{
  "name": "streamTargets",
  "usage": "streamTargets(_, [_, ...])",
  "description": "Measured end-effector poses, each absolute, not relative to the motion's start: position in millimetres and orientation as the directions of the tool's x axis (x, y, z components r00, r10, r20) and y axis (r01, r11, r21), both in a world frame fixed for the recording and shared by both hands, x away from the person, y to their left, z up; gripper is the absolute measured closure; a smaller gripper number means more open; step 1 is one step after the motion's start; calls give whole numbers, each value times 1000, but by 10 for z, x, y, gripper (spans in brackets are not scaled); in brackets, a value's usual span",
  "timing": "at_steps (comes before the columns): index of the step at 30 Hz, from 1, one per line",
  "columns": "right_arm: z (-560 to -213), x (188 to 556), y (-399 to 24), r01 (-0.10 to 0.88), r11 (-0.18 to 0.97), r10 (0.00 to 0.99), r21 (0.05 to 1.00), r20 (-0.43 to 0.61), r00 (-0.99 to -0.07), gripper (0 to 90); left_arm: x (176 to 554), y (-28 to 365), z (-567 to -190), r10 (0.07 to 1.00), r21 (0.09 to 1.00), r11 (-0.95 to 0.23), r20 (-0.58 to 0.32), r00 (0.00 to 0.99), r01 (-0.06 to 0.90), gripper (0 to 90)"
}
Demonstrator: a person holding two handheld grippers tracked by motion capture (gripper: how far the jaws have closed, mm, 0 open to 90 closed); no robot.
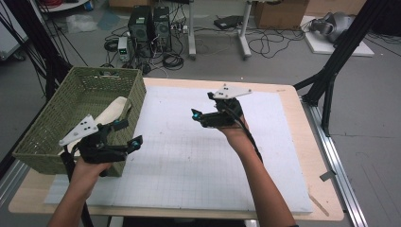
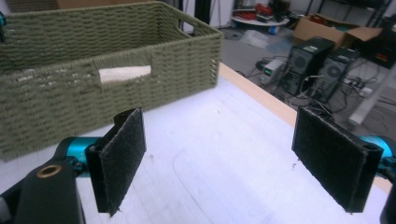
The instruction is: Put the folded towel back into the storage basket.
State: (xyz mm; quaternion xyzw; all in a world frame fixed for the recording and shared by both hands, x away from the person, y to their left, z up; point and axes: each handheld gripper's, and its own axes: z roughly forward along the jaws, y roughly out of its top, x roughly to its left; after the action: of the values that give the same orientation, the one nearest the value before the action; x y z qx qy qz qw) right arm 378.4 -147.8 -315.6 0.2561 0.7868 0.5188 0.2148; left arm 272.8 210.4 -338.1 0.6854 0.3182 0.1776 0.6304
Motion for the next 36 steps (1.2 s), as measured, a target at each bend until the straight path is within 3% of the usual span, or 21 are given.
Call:
streamTargets(25, [-3717, 2939, -2695, 234, 251, 798, 939, -63, -600, 165, 2867, 1612, -3867, 600, 975, -72, -125, 790, 209, 171])
streamTargets(36, [-4035, 2699, -2960, 278, 200, 850, 940, -26, -526, 165, 2883, 1492, -4103, 591, 967, -132, -101, 801, 220, 171])
